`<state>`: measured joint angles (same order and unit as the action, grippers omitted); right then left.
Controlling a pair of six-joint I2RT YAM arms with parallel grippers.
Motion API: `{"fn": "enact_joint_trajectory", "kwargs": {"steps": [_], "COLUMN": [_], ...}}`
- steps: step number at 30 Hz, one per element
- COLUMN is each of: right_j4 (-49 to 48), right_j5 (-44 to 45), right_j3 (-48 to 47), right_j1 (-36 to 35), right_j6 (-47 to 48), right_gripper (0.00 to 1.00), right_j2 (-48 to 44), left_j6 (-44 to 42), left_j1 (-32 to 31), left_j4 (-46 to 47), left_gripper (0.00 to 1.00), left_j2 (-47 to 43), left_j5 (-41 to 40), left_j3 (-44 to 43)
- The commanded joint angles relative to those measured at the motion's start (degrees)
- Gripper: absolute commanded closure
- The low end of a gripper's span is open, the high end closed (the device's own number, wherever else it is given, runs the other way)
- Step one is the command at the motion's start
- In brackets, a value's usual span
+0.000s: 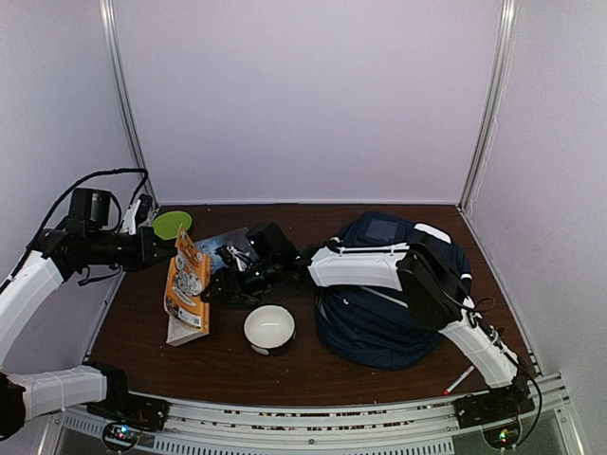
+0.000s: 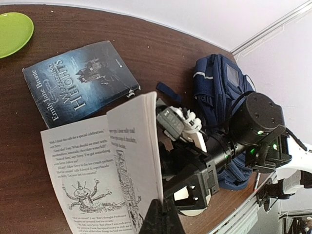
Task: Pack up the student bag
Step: Pass from the left arm to the right
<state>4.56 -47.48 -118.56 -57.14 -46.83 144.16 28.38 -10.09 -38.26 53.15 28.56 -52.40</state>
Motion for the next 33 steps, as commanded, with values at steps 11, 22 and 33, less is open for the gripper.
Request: {"fn": "enact_joint_trajectory", "kwargs": {"steps": [11, 22, 33], "right_j4": [-21.8, -24.1, -14.5], "right_j5": [-4.9, -2.5, -1.3], "right_j3": [-5.0, -7.4, -12.7], "right_j1": [-2.2, -2.1, -2.0], "right_j6": [-11.3, -12.6, -4.1], "right_gripper": [0.24, 0.61, 1.00], "right_j2": [7.5, 9.5, 9.2], "left_j6": [0.0, 4.0, 4.3], "left_j1": [2.1, 2.7, 2.6], "left_j4": [0.9, 0.0, -3.2], "left_gripper": [1.00, 1.00, 0.63], "left_j2": [-0.6, 0.8, -0.3], "left_j5": [-5.5, -12.3, -15.7], "left_j3": [5.4, 11.8, 9.3]}}
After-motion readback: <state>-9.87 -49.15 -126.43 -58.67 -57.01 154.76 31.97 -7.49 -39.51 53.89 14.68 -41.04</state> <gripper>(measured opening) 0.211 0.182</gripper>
